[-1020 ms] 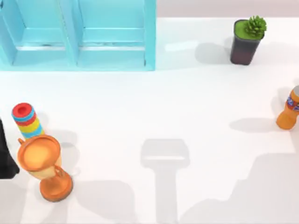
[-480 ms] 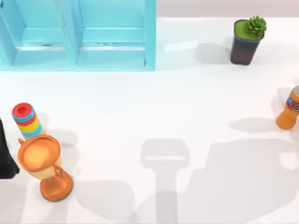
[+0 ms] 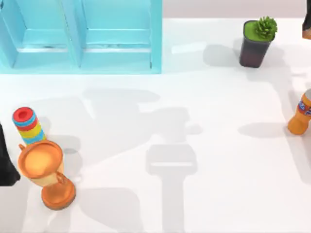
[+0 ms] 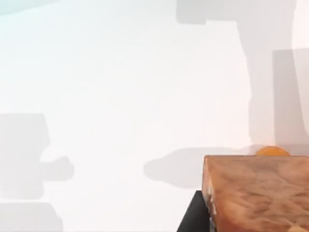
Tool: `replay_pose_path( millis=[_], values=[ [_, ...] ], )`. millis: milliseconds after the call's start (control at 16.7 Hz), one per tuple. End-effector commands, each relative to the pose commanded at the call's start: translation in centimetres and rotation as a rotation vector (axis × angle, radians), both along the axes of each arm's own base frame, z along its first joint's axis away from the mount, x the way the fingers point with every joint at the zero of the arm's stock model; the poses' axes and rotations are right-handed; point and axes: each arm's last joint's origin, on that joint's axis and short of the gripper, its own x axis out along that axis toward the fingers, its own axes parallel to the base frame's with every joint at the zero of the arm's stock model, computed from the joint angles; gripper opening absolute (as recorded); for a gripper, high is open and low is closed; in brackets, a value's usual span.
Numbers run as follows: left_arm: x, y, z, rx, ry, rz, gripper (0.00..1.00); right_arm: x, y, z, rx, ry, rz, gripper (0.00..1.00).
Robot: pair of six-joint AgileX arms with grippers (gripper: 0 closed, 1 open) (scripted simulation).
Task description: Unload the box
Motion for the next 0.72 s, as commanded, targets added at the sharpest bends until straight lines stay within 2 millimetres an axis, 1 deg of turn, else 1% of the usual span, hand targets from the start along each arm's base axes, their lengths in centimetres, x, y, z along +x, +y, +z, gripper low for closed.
replay_pose_path(
  millis=[60, 180, 300, 360, 420, 480, 540, 600, 720],
  values=[
    [0.0, 0.0, 0.0, 0.0, 0.0, 0.0, 1.0, 1.1, 2.7, -0.9, 0.02, 0.018, -0.01, 0.0],
    [0.0, 0.0, 0.0, 0.0, 0.0, 0.0, 1.0, 2.8, 8.2, -3.9, 0.028, 0.078, -0.015, 0.0],
    [0.0, 0.0, 0.0, 0.0, 0.0, 0.0, 1.0, 3.4, 13.1, -7.9, -0.006, 0.16, -0.003, 0.0],
    [0.0, 0.0, 0.0, 0.0, 0.0, 0.0, 1.0, 3.3, 15.0, -10.1, -0.036, 0.203, 0.008, 0.0],
    [0.0, 0.0, 0.0, 0.0, 0.0, 0.0, 1.0, 3.1, 16.6, -12.2, -0.07, 0.243, 0.022, 0.0],
    [0.0, 0.0, 0.0, 0.0, 0.0, 0.0, 1.0, 2.7, 17.8, -14.0, -0.106, 0.279, 0.039, 0.0],
    [0.0, 0.0, 0.0, 0.0, 0.0, 0.0, 1.0, 2.4, 18.6, -15.3, -0.135, 0.306, 0.057, 0.0],
    [0.0, 0.0, 0.0, 0.0, 0.0, 0.0, 1.0, 2.1, 19.0, -16.1, -0.155, 0.323, 0.069, 0.0],
    [0.0, 0.0, 0.0, 0.0, 0.0, 0.0, 1.0, 2.1, 19.1, -16.4, -0.16, 0.328, 0.073, 0.0]
  ],
)
